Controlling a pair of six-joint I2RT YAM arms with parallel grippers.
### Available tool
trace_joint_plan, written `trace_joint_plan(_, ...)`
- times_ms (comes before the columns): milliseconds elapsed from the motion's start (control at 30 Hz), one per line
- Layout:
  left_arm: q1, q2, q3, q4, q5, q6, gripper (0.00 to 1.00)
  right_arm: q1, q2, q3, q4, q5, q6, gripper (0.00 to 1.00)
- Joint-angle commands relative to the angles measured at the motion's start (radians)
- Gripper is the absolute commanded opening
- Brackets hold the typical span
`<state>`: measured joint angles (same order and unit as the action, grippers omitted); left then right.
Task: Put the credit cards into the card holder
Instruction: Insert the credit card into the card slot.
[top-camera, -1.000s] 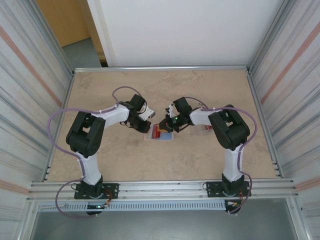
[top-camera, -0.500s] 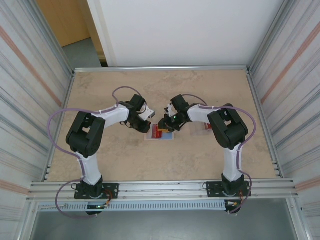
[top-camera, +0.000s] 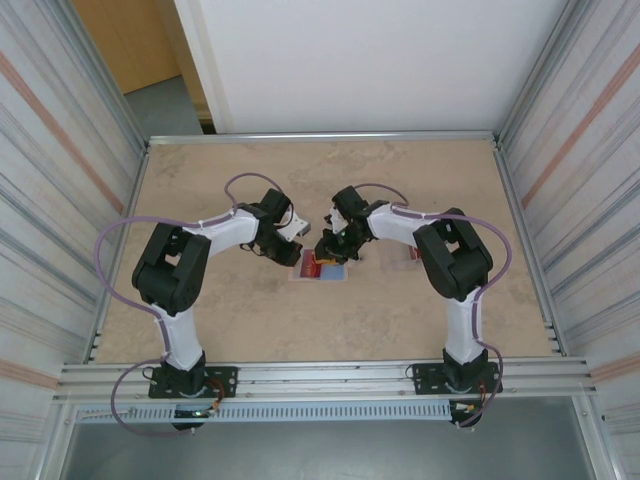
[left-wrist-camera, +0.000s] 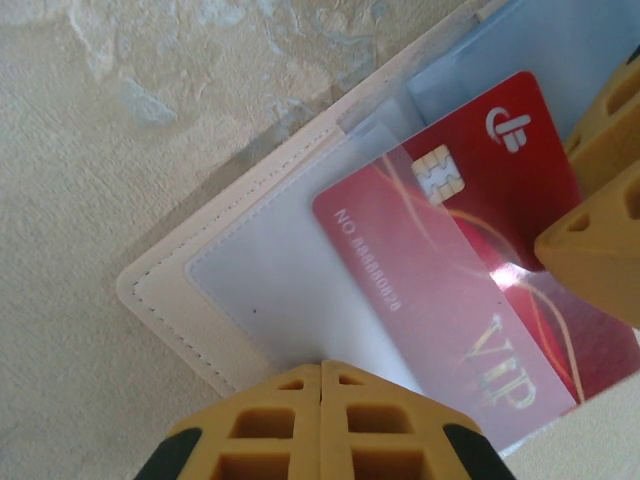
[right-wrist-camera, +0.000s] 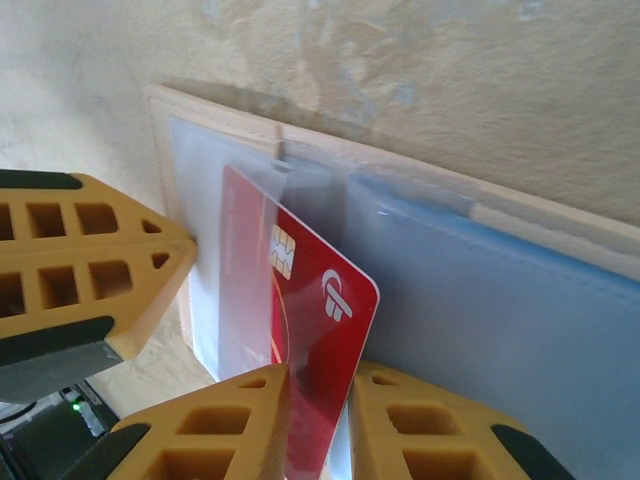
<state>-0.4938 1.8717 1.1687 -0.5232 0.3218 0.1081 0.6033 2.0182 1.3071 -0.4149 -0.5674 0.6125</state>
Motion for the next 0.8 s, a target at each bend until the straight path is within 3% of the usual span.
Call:
trace_joint_plan(0, -0.009, -0.024, -0.020, -0.018, 0.018, -0.001, 0.00, 0.020, 0.038, 0.052, -0.056, 0.027, -0.022, 0.18)
trace_joint_plan(467, 0.042, -0.135, -0.026, -0.041, 0.043, -0.020, 0.00, 0.021, 0.018, 0.093, -0.148, 0.073, -0.053, 0.24)
trace_joint_plan(767, 0.049, -0.099, -0.079, 0.020, 0.087, -0.098, 0.00, 0.038, 0.028, 0.108, -0.144, 0.079, -0.037, 0.24)
